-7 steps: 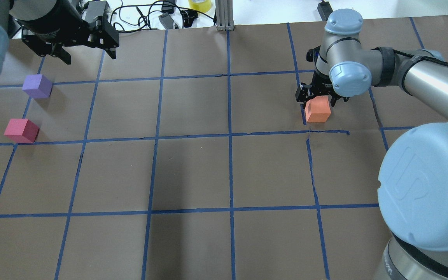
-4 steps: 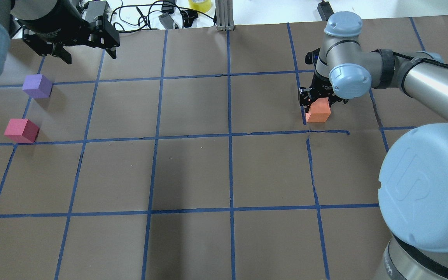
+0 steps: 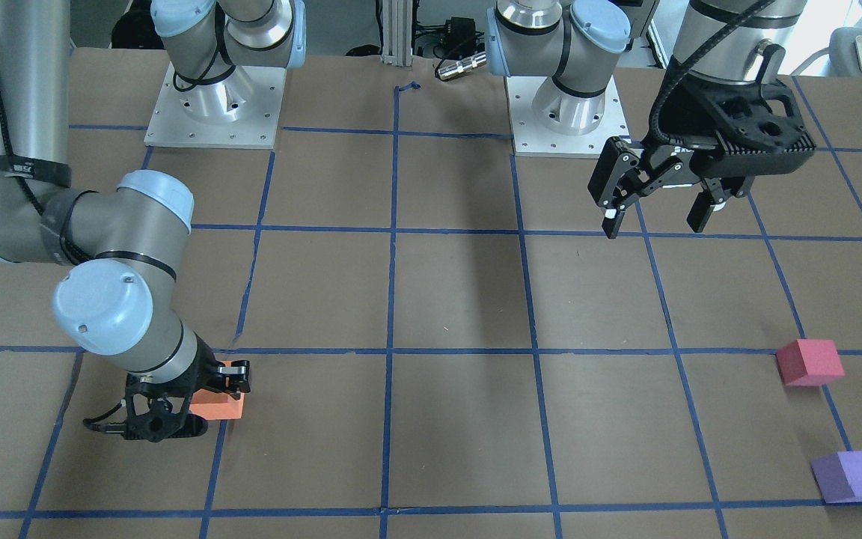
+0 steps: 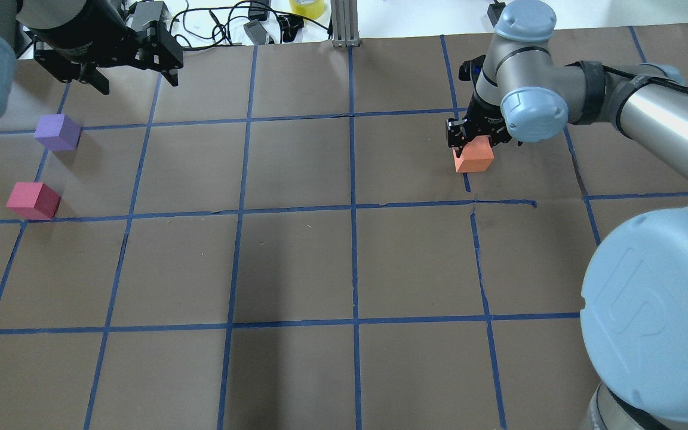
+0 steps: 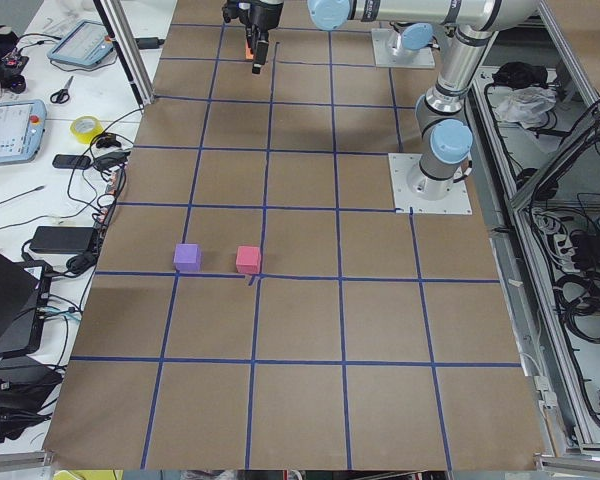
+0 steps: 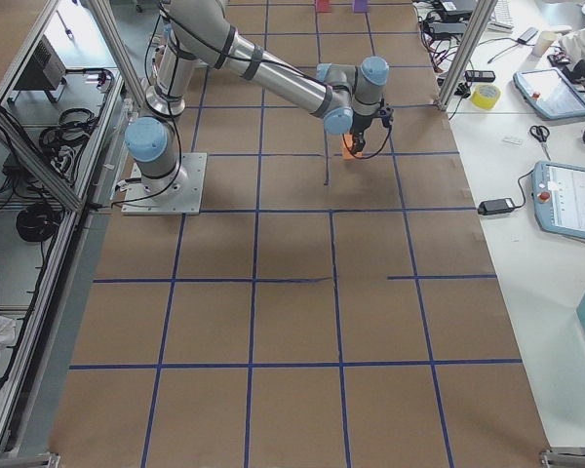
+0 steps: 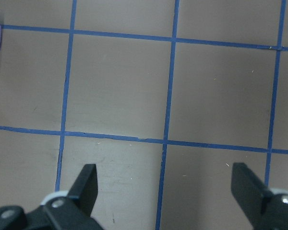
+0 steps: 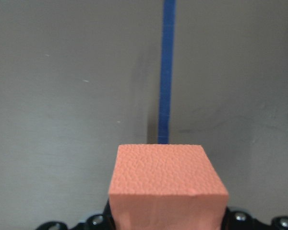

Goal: Arrange blocks in a line
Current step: 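Carry the orange cube with the right gripper toward the table center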

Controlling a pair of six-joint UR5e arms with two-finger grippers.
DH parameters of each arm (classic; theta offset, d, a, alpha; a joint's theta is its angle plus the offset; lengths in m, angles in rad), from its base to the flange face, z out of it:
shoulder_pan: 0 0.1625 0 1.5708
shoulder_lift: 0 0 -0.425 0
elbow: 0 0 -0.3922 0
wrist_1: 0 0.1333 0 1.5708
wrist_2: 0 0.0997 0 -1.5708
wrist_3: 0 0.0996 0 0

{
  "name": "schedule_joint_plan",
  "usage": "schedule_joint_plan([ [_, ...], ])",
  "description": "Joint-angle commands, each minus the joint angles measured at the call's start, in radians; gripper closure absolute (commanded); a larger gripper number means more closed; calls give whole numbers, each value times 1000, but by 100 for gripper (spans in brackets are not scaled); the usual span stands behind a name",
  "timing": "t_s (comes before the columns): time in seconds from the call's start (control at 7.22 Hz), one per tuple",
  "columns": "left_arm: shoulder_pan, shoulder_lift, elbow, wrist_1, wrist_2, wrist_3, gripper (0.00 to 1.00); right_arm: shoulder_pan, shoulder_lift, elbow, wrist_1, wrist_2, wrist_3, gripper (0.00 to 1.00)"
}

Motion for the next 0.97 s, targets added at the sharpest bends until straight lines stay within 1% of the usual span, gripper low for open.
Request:
schedule_joint_plan([
  [0.0, 0, 3, 0, -1, 0, 0, 0, 130, -6, -42, -4, 1, 169, 84],
  [0.28, 0, 3, 0, -3, 0, 0, 0, 247, 25, -74, -12, -2, 337, 84],
  [0.42, 0, 5, 0, -4, 0, 2, 0, 286, 69, -150, -5, -2, 403, 82],
  [0.55, 0, 6, 0, -3, 0, 0, 0, 322, 126, -231, 21, -2, 489, 81],
  [0.69, 0, 6, -2, -4, 0, 0, 0, 364, 170, -287, 26, -4, 545, 82],
  [0.83, 0, 5, 0, -3, 0, 0, 0, 378, 192, -292, 34, -4, 556, 82],
])
